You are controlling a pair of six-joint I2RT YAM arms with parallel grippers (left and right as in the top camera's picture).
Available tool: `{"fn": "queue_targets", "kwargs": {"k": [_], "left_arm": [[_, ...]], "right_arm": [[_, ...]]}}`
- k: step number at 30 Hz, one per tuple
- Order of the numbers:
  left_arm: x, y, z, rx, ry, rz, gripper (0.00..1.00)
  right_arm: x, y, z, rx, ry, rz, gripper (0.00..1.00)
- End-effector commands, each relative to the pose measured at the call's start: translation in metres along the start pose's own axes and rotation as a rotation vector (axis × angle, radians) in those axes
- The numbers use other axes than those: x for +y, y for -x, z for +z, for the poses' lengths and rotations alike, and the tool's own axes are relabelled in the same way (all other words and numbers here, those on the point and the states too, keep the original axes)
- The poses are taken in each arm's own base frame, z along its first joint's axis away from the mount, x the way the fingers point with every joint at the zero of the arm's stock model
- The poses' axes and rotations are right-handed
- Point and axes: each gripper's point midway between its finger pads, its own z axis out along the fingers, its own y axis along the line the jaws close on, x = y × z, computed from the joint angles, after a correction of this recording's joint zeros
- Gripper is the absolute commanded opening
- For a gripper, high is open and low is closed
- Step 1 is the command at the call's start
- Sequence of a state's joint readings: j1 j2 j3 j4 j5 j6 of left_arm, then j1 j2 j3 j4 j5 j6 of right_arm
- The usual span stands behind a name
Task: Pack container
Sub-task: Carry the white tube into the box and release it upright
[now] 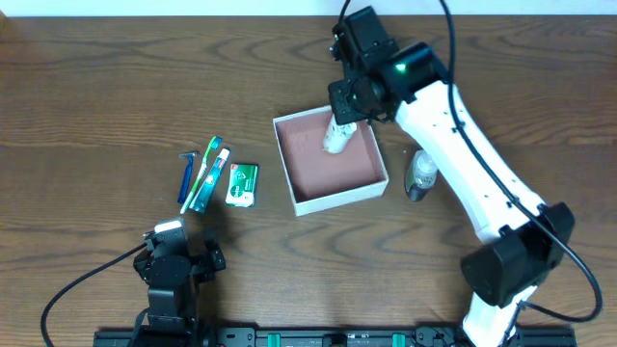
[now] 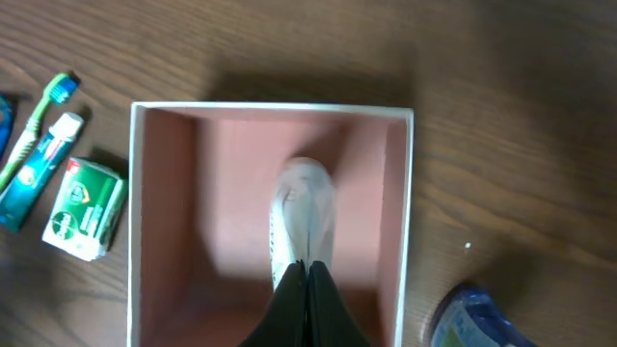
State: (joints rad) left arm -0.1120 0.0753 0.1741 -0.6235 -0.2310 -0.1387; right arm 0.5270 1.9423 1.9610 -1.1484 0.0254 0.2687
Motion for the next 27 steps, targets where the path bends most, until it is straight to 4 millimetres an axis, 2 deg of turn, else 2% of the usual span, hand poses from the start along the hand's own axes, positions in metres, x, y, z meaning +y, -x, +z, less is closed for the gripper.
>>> {"fn": "queue_targets", "kwargs": {"k": [1, 21, 24, 25, 27], "left_arm": [[0.002, -0.003, 0.002, 0.003, 0.008, -0.014, 0.98], [0.002, -0.003, 0.002, 0.003, 0.008, -0.014, 0.98], [0.002, -0.003, 0.002, 0.003, 0.008, -0.014, 0.98], [0.002, -0.003, 0.002, 0.003, 0.008, -0.014, 0.98], [0.002, -0.003, 0.002, 0.003, 0.008, -0.014, 0.98]], "right_arm": [[-0.009, 0.008, -0.007, -0.036, -0.049, -0.008, 0.01], [-0.037, 0.022, -0.012, -0.093, -0.149, 0.003, 0.02], [-0.037, 0.022, -0.012, -0.093, -0.150, 0.003, 0.12], [-0.037, 0.022, -0.012, -0.095, -0.149, 0.003, 0.20], [-0.036, 0.024, -0.012, -0.102, -0.148, 0.003, 0.28]]}}
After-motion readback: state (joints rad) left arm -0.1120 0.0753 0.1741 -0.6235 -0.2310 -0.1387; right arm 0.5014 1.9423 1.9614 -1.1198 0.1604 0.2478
